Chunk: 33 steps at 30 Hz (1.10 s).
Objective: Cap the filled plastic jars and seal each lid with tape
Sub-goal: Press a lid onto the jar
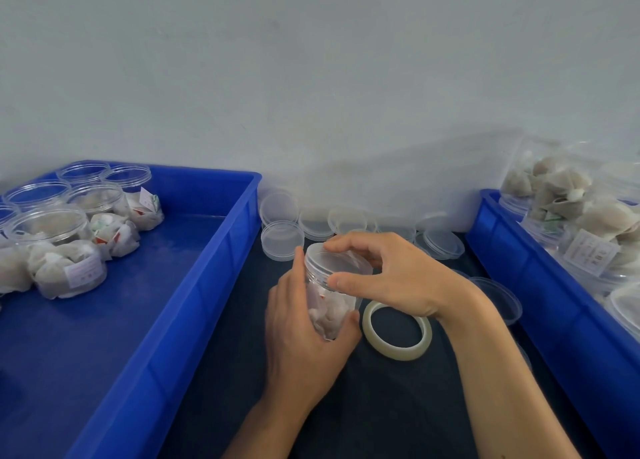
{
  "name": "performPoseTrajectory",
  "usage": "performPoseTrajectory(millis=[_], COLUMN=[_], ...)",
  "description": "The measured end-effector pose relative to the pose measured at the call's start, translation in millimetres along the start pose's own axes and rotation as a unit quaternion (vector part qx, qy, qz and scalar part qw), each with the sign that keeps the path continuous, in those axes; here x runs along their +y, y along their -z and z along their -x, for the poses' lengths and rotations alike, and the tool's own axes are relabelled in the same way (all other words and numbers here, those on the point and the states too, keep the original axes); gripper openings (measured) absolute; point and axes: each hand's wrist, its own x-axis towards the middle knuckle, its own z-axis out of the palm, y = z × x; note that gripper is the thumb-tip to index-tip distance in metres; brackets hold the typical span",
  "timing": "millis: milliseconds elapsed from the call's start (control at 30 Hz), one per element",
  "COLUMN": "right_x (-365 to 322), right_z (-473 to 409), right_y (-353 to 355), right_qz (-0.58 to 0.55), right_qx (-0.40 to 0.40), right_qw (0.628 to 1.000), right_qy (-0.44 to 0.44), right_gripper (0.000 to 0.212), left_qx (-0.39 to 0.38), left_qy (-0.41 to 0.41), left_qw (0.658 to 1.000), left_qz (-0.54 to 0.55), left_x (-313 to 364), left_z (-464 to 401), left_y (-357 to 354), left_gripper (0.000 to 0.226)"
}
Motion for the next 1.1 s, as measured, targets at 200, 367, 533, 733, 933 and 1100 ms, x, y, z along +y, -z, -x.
performPoseTrajectory(millis=[200,367,533,733,933,1100], right_x=[2.8,4.5,4.7,4.5,1.8,0.8], right_z=[1.3,2.5,3.6,-0.9,0.5,-1.2], right_y=[2.1,3.1,3.5,-3.7,-1.2,-3.2], right_qz=[0.005,0.021,0.037,0.066,0.058,0.051], right_qx=[-0.012,-0.016,-0.022,-0.004,-0.004,0.001], right_qw=[1.0,1.0,0.999,0.998,0.998,0.999], right_qy=[0.0,-0.006,-0.005,-0.001,0.0,0.013], right_gripper=[0.037,0.046,0.05,0.047,0.04,0.039], left_qx=[-0.011,-0.021,-0.037,-0.03,-0.02,-0.014], left_qy=[0.015,0.029,0.035,0.038,0.049,0.043], left_qw=[1.0,0.999,0.999,0.999,0.999,0.999], left_qz=[-0.005,-0.003,-0.012,-0.009,-0.004,0.013], left_x=[3.0,6.4,8.5,12.3,12.9,11.5], left_z=[0.5,0.4,0.0,-1.0,-1.0,-1.4], left_y=[2.9,4.1,5.7,6.9,7.3,6.5], left_gripper=[0.107,0.106,0.107,0.104,0.1,0.096])
